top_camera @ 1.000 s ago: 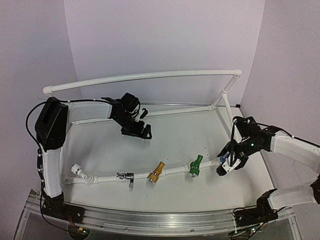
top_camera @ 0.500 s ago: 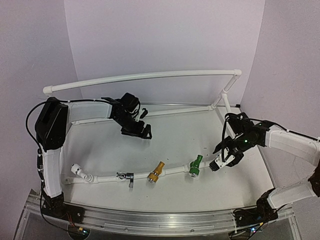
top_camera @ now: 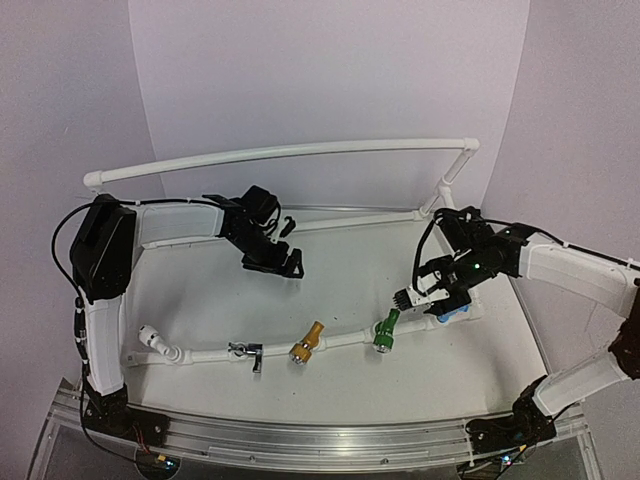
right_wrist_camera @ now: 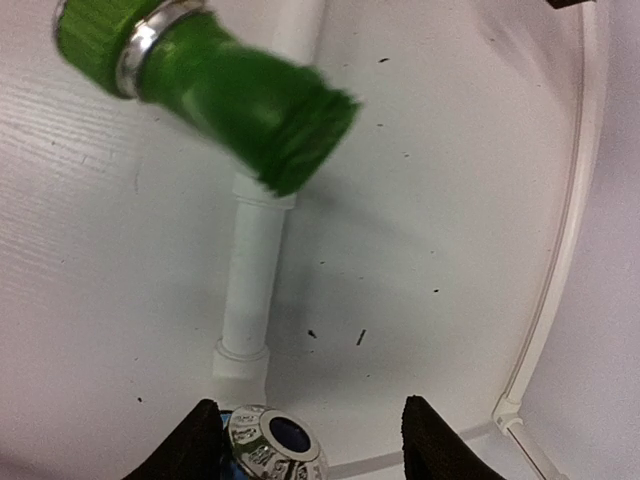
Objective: Install the water faucets
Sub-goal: Screw the water faucet onto the adaptor.
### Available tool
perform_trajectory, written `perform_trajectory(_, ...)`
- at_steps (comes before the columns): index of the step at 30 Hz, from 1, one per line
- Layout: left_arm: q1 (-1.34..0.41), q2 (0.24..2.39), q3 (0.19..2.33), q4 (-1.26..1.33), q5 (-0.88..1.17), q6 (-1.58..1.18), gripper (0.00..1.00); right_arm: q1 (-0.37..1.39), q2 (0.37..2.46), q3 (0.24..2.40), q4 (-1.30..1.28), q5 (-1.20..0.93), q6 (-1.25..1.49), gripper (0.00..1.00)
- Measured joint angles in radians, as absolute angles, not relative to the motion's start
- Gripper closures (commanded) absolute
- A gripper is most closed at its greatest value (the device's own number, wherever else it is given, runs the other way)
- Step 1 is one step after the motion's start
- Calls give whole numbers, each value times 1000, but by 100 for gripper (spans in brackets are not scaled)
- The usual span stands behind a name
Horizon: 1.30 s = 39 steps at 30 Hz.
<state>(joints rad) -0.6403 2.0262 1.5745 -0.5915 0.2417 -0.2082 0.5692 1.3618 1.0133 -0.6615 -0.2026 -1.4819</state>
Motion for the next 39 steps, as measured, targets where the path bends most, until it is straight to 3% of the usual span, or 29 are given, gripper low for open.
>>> perform_trajectory(9, -637, 2026, 1575, -593, 242, -208, 2, 574, 1404, 1071, -642, -158, -1281, 51)
perform_trajectory(12, -634, 2026, 1575, -593, 242, -208, 2, 574, 1401, 1071, -646, -153, -1247, 46)
perform_trajectory(18, -633, 2026, 1575, -593, 242, -207, 2, 574, 1382, 1073, -686, -162, -1221, 22)
perform_trajectory(20, -633, 2026, 1575, -593, 242, -208, 2, 574, 1380, 1079, -719, -172, -1222, 19)
perform_trajectory(29, -633, 2026, 1575, -593, 242, -208, 2, 613, 1398, 1082, -760, -129, -1196, 26)
perform_trajectory(39, -633, 2026, 1575, -593, 242, -208, 2, 618, 1577, 1202, -729, 25, -994, 33)
